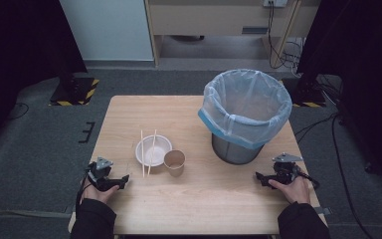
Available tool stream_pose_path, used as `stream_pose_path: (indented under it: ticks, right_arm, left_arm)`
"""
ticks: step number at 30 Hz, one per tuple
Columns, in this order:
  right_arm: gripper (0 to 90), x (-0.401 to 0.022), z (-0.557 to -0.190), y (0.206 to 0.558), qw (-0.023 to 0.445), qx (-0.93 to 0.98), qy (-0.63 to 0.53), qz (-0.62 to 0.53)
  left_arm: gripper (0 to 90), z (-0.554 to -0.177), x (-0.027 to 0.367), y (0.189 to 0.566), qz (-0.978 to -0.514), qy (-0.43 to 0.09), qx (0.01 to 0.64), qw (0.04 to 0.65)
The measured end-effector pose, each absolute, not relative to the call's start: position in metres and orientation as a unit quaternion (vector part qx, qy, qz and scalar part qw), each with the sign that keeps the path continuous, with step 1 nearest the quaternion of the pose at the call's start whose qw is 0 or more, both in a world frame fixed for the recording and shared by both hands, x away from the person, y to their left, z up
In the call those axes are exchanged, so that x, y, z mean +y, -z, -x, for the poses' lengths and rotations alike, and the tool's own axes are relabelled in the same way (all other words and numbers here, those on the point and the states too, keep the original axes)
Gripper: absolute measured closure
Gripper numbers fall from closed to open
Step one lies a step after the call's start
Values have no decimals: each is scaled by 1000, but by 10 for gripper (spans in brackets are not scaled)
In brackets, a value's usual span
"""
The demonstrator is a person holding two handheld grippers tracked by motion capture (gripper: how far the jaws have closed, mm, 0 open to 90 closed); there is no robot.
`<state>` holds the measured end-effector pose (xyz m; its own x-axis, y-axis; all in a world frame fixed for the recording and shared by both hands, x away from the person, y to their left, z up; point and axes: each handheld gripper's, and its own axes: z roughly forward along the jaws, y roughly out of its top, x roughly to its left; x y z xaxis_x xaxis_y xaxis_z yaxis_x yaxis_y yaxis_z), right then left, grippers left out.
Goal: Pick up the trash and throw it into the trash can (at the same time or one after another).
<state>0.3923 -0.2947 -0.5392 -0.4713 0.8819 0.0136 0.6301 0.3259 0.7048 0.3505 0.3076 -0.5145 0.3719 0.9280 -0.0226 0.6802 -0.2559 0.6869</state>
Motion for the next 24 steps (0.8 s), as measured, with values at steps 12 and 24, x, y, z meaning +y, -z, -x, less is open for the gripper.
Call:
stream_pose_path:
  ticks: [12, 24]
  right_arm:
    - [8, -295, -392, 539, 192, 794, -330, -473]
    - [8, -295, -390, 539, 191, 795, -329, -473]
  left_arm:
    - [149, -345, 307, 483, -735, -259, 510, 364]
    - [207, -346, 300, 453, -694, -311, 500, 414]
